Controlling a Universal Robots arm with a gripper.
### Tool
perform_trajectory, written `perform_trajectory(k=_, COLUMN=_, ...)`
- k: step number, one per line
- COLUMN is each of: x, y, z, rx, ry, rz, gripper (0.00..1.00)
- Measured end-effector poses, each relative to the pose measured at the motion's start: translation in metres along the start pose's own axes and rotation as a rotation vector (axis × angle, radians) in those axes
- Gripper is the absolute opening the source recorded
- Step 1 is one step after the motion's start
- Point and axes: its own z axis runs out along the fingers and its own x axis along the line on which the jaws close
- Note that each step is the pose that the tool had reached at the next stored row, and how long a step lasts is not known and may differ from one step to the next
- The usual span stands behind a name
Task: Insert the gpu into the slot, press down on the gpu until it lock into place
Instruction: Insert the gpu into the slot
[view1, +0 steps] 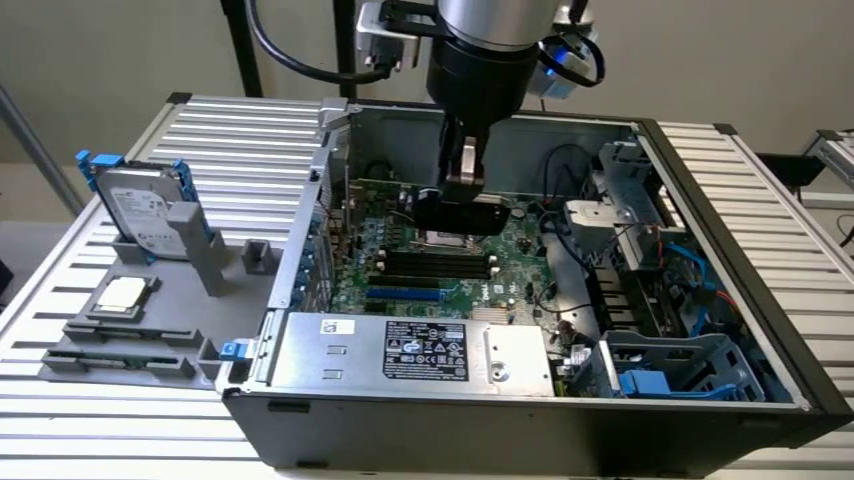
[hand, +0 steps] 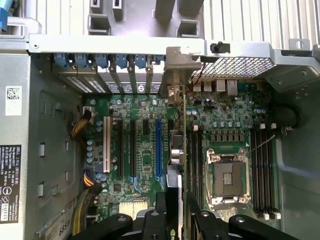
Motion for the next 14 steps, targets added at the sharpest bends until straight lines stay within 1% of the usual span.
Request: perform_trajectory(k=14, x=0.004, y=-0.0016, z=0.0252, rx=0.0026, ry=-0.0009, rz=-0.001, gripper=0.26)
